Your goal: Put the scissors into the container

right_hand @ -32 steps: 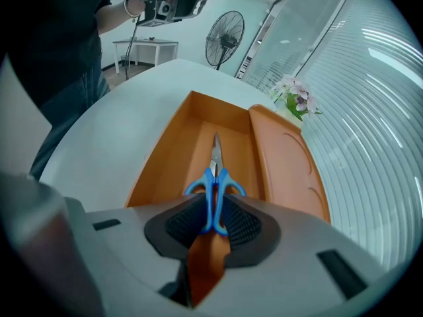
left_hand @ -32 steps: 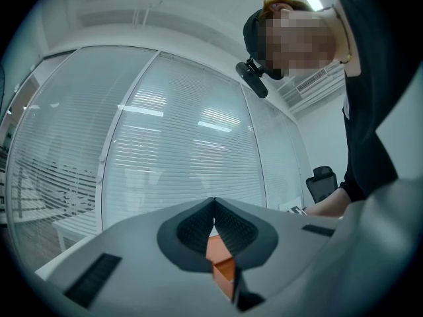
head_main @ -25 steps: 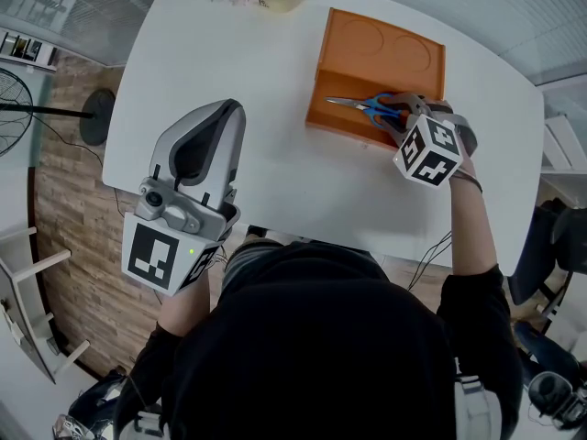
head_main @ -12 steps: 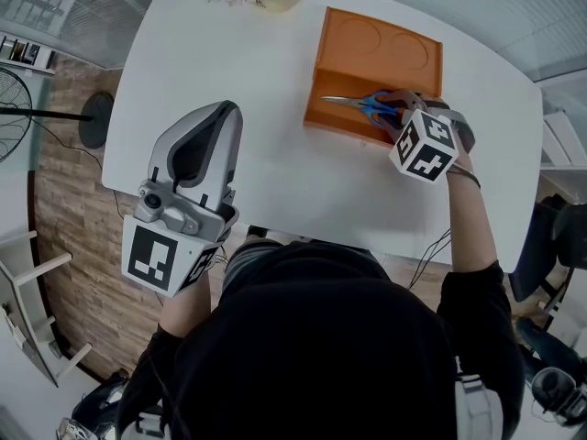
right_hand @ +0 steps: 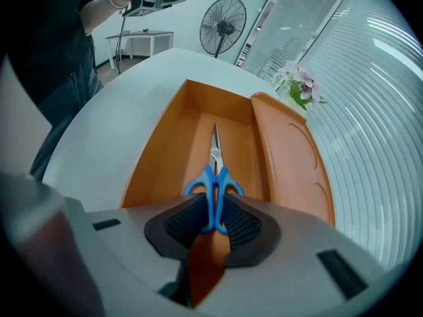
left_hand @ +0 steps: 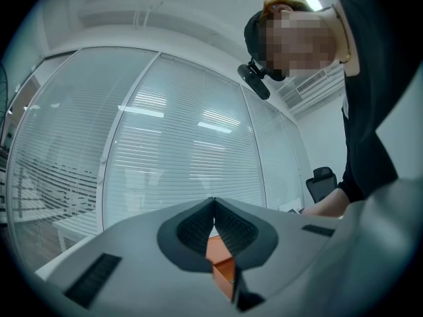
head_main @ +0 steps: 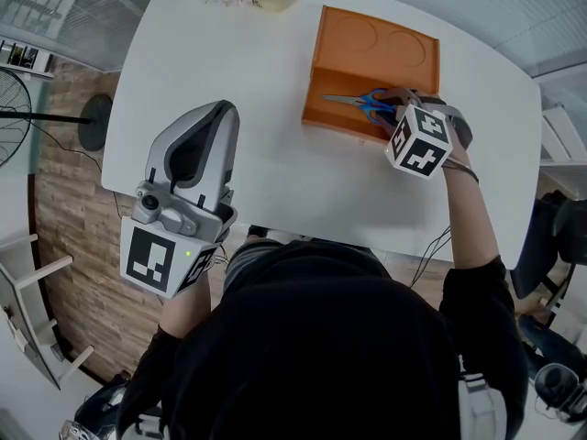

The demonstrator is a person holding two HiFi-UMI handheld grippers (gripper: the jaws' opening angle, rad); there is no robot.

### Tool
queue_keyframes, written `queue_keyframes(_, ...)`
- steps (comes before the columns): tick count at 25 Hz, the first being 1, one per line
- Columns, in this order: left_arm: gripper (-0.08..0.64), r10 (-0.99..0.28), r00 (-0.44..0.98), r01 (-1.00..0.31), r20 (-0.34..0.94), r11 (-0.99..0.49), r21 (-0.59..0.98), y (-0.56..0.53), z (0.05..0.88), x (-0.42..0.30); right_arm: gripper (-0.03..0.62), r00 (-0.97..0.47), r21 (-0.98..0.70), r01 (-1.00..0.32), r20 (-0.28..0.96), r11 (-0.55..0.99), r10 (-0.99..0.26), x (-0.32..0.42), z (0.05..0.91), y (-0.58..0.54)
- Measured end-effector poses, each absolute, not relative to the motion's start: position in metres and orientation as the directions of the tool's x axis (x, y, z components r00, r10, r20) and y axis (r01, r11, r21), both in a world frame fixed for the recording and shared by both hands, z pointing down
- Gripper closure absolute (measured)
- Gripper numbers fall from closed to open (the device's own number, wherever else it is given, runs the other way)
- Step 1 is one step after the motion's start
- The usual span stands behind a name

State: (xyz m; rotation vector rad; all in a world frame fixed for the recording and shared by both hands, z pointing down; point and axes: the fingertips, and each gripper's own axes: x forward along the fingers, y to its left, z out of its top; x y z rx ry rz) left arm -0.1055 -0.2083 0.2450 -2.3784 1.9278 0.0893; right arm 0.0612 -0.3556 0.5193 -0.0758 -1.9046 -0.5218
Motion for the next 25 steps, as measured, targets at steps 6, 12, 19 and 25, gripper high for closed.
queue_keyframes(6,0.547,-0.975,0.202,-0.979,-0.092,-0.201,-0.026,-0.207,0.244,-0.107,0.507,-0.388,0.315,0.295,0.902,0.902,-0.189,0.062,0.519,-0.355)
queue_keyframes(12,0.546,-0.974,0.205,-0.979,-0.092,-0.204,-0.027,-0.207,0.243,-0.105,0.507,-0.385,0.312,0.295,0.904,0.903,-0.187,0.062,0.518,-0.355)
queue_keyframes(19,0.547,-0.974,0.208,-0.978,-0.09,-0.207,-0.021,-0.208,0.246,-0.102,0.506,-0.378,0.305,0.289,0.907,0.907,-0.184,0.061,0.518,-0.355)
queue_keyframes(25,0.547,-0.973,0.212,-0.977,-0.09,-0.211,-0.019,-0.21,0.246,-0.096,0.505,-0.392,0.323,0.29,0.899,0.901,-0.196,0.062,0.518,-0.354)
